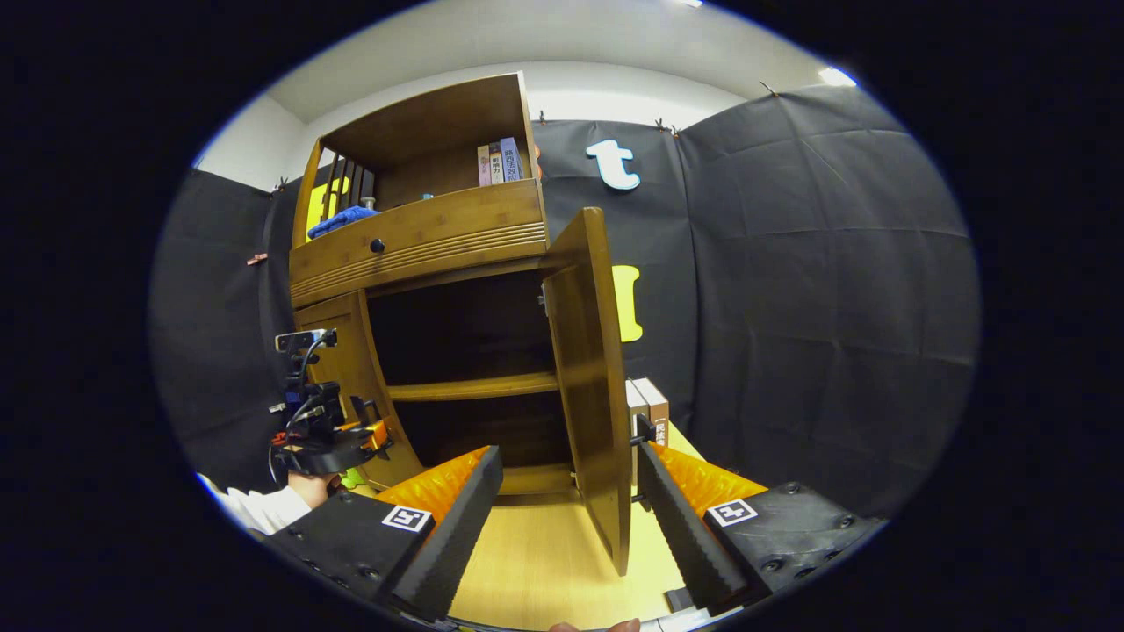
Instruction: Open the right door of the double-door shoe cabinet with the right hand, and open the left door with the left hand.
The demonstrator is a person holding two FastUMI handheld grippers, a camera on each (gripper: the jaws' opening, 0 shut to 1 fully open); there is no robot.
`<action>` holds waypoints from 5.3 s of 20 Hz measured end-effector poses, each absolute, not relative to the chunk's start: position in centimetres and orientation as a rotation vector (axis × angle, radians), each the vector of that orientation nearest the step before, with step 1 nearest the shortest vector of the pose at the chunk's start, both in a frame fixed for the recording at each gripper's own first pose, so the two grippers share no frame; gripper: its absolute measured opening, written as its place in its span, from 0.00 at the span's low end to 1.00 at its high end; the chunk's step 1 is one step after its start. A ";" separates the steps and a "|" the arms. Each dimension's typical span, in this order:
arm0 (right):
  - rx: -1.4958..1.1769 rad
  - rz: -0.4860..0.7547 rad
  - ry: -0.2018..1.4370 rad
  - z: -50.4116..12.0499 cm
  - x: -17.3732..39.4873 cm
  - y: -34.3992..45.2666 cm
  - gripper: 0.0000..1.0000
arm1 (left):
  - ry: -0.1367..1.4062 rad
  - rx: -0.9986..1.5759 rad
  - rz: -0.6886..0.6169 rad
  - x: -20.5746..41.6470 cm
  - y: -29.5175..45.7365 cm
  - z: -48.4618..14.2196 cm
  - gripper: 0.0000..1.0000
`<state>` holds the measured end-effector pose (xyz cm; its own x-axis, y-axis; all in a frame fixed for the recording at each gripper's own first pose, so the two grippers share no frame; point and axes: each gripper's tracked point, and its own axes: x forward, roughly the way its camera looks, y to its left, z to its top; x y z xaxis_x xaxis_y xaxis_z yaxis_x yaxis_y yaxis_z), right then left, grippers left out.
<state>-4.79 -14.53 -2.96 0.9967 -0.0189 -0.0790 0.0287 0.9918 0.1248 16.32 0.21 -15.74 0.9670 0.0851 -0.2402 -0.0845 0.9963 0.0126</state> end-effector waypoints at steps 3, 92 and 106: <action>0.123 -0.011 0.086 -3.2 -5.4 -13.7 0.98 | 0.247 -0.005 0.090 14.3 1.1 -15.6 0.28; 0.012 0.107 0.037 -3.8 -4.0 -7.9 1.00 | 0.061 0.009 0.013 -2.1 -0.8 -5.3 0.95; 0.013 0.105 0.058 -4.7 -3.7 -8.1 1.00 | 0.070 0.012 -0.020 -0.8 -2.1 -5.6 0.96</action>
